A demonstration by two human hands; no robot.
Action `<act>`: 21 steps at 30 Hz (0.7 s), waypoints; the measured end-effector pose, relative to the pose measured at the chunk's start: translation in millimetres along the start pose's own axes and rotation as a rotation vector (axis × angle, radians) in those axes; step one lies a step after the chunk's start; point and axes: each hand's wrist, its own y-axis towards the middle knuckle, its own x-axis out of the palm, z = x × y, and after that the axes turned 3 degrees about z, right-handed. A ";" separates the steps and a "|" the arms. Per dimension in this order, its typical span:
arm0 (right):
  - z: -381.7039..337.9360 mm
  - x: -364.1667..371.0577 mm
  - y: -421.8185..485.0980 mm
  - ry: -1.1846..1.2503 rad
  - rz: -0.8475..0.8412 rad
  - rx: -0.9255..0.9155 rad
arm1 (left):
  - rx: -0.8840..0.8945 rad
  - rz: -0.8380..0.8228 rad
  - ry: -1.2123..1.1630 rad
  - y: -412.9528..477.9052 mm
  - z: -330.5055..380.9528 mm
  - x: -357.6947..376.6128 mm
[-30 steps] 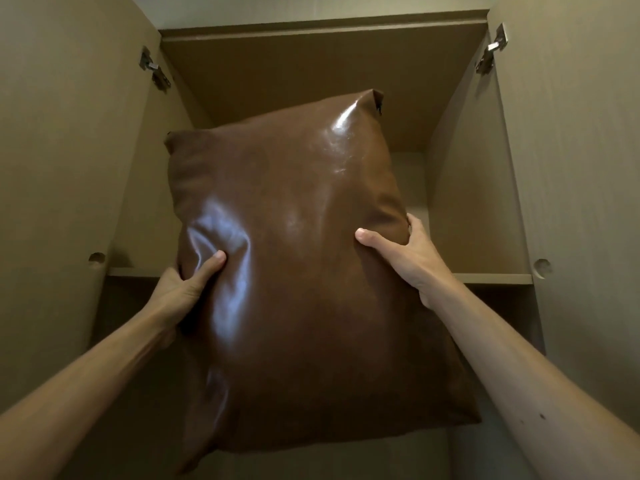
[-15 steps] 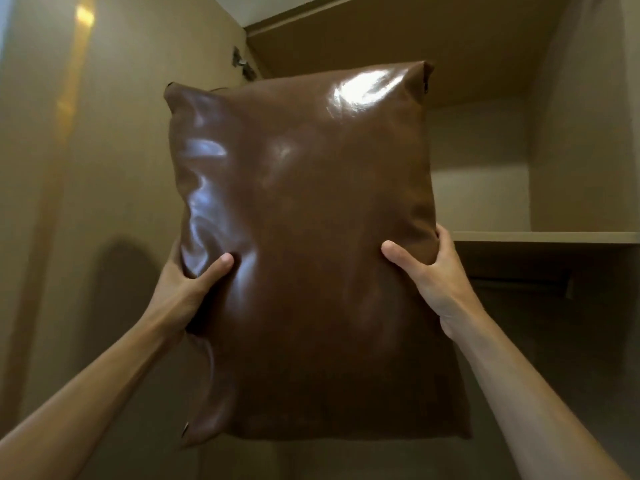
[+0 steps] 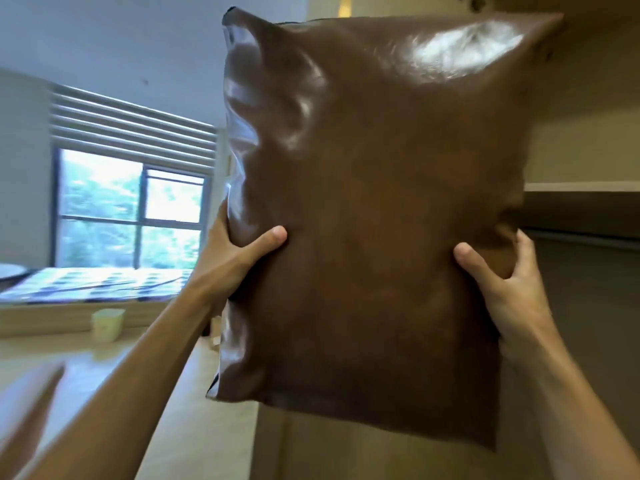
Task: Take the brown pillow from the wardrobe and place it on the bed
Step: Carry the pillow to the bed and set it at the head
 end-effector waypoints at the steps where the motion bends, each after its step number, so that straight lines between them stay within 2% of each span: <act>1: 4.8 19.1 -7.2 0.021 -0.021 0.012 | -0.011 0.018 0.024 -2.4 -1.9 -21.4; 10: 50.9 186.2 -92.2 0.121 -0.258 0.145 | -0.195 0.214 0.233 -49.1 -39.4 -205.1; 17: 75.5 289.0 -158.0 0.186 -0.438 0.206 | -0.315 0.333 0.335 -94.0 -77.0 -322.5; 21: 102.2 337.0 -190.8 0.169 -0.479 0.262 | -0.375 0.368 0.377 -116.2 -102.1 -372.8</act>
